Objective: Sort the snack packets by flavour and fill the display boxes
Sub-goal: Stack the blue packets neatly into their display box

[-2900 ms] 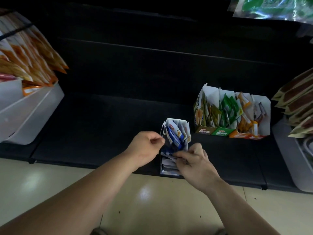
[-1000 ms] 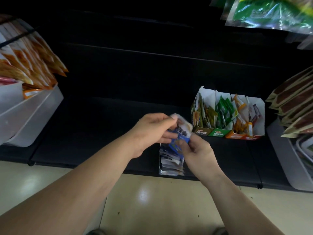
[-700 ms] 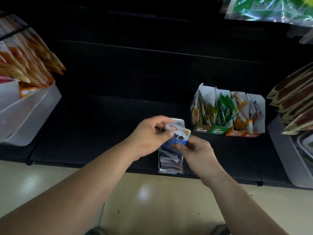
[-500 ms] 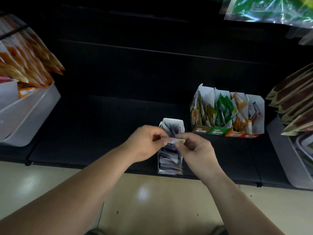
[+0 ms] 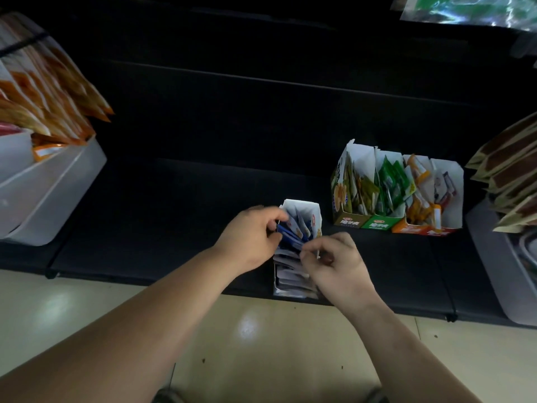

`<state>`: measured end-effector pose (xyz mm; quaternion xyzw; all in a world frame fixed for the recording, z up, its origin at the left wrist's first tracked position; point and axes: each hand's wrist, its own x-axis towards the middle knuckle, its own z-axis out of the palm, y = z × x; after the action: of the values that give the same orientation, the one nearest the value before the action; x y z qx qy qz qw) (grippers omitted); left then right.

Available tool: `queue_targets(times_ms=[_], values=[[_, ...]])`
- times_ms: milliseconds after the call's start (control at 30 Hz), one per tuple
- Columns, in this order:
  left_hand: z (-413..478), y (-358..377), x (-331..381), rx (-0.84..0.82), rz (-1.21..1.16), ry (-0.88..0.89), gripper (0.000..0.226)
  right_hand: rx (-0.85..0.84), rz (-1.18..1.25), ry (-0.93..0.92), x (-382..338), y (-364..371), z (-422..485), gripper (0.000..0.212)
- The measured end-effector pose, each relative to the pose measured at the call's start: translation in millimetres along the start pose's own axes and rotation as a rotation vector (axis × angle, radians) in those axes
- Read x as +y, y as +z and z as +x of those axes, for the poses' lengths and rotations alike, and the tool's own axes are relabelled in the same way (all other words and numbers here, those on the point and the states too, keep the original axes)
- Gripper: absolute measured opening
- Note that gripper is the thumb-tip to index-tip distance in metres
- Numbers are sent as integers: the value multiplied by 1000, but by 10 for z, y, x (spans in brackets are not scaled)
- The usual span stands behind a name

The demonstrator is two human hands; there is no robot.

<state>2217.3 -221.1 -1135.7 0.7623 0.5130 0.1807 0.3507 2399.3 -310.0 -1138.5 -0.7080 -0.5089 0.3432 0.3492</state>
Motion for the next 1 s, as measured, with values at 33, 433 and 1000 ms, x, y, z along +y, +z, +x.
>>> queue_targets(times_ms=[33,433,1000], values=[[5,33,-12,-12,33,17,30,7,5,-3,-9,-9,12,14],[-42,104,-46,-16,-137,-210,43,25,83,113,100,-6,29,33],[-57,268,-164,-145,-123,-209,15,214,-128,-67,111,78,194,16]])
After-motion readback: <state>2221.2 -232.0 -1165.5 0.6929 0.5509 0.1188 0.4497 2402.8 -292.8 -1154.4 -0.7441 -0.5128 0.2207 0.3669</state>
